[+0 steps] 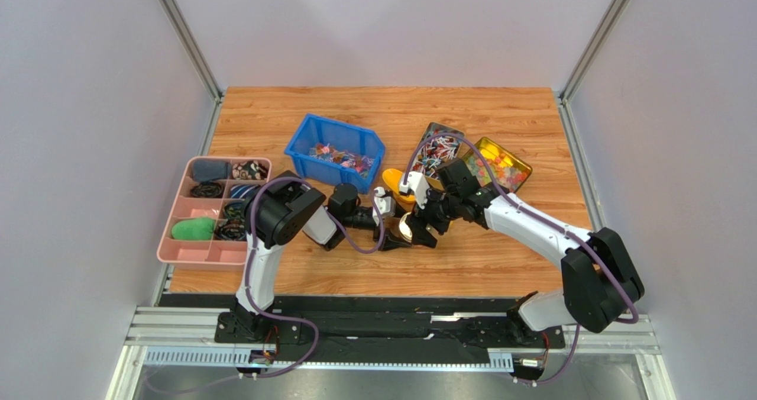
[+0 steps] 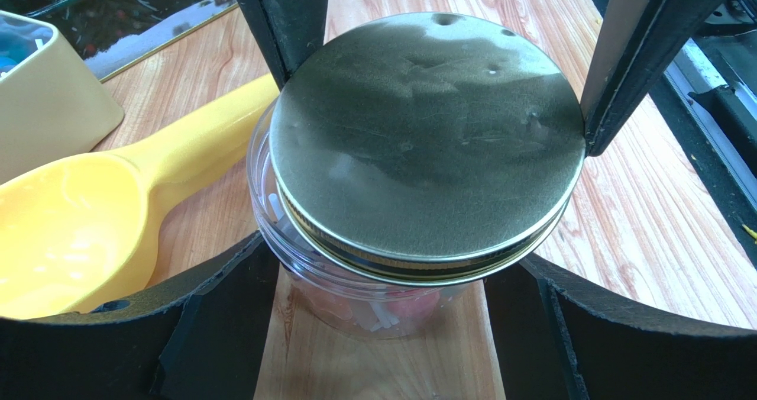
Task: Pack the candies
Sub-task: Close the bottle lid on the packing bottle.
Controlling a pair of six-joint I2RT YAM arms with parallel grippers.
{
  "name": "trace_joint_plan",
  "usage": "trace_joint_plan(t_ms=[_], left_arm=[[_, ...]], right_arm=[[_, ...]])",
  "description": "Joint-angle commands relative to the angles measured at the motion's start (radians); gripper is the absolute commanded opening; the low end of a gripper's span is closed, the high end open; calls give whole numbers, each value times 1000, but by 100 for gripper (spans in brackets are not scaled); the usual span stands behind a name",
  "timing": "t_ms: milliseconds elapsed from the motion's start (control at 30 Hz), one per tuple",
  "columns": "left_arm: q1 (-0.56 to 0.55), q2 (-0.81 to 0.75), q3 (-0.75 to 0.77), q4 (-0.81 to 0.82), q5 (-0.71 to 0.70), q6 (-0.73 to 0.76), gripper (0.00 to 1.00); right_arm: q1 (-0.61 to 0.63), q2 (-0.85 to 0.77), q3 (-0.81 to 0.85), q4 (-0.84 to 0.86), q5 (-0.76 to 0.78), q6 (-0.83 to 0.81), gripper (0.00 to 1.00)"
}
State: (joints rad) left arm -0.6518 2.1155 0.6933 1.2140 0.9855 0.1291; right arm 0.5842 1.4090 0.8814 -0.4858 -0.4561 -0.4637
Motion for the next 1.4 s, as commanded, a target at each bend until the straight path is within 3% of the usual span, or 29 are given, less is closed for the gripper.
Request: trace_joint_plan(t_ms=[0,233,567,1367], left_arm=[[6,8,0,-48,28,18,82],[6,11,5,-51,35,10,82],[6,11,6,-47,31,7,81],[7,9,6,-48,38,4,81]], right_arm=[[-14,-27,-9,49,25,7,67],[-9,-140,-19,62,43,11,67],[-6,-22,-18,55,37,-7,67],[25,82,13,47,65,13,70]])
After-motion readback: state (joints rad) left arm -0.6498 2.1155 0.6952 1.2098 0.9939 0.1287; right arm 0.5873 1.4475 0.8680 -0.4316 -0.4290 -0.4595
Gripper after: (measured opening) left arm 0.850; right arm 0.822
